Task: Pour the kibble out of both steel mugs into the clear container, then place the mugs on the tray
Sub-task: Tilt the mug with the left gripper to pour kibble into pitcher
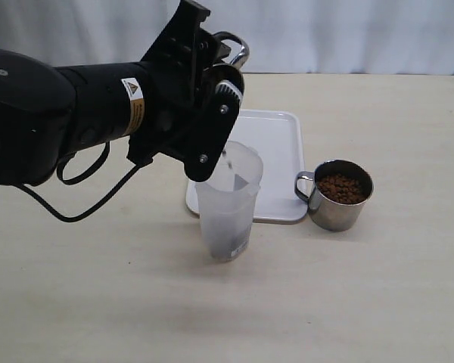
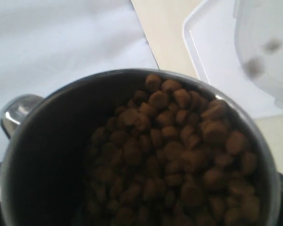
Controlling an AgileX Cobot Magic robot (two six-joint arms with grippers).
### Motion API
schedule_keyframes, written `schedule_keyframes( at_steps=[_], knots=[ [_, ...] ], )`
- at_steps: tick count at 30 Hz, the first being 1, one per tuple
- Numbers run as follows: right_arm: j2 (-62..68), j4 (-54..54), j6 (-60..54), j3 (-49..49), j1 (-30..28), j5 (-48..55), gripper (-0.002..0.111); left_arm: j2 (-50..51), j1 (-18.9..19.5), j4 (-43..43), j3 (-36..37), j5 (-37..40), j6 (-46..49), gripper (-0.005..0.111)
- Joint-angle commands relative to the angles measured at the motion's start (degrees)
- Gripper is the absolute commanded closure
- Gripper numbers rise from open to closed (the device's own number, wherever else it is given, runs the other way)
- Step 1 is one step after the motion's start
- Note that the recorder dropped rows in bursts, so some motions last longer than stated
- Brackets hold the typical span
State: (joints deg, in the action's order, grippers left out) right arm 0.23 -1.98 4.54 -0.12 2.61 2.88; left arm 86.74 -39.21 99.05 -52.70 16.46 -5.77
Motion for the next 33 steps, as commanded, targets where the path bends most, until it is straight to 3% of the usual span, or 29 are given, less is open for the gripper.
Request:
schedule_keyframes(
  at_steps=[1, 33],
  knots=[
    [-0.23, 0.06, -0.26, 0.12, 0.2, -0.71, 0.103, -0.3, -0.2, 0.9, -0.65, 0.8, -0.47, 0.107],
    [-0.23, 0.06, -0.26, 0.12, 0.2, -0.71, 0.103, -0.3, -0.2, 0.9, -0.65, 1.02, 0.52, 0.107]
  ],
)
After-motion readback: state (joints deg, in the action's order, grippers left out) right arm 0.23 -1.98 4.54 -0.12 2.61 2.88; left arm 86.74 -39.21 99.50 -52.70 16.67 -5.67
